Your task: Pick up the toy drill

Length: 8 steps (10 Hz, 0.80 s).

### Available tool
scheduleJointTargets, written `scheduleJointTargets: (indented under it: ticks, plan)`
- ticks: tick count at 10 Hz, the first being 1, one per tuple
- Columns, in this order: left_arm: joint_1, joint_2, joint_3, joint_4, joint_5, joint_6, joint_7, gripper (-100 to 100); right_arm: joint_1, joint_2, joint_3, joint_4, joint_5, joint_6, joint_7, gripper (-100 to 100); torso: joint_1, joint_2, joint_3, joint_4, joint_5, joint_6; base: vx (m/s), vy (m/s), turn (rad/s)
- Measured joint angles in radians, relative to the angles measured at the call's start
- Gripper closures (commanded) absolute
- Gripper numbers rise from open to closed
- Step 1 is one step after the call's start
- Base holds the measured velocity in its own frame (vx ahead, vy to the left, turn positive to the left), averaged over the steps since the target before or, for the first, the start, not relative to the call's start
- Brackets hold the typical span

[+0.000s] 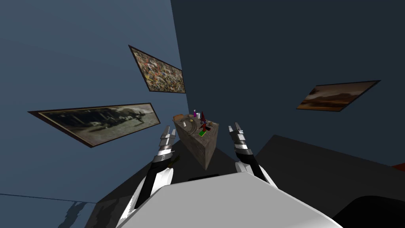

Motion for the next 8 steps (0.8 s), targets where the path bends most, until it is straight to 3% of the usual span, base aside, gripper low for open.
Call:
scheduleJointTargets:
  ticks: [4,8]
  plan:
    - [0.000,0.000,0.000,0.000,0.000,0.000,0.000,0,-0.011,-0.081,-0.018,0.044,0.023,-0.016,0.054,-100,0.003,0.001,0.001,0.000,0.001,0.000,-0.021,0.046,-0.065]
    - [0.000,0.000,0.000,0.000,0.000,0.000,0.000,0,-0.031,-0.178,-0.046,0.118,0.074,-0.044,0.162,-100,0.005,0.002,0.001,0.000,0.001,0.000,-0.029,0.073,-0.065]
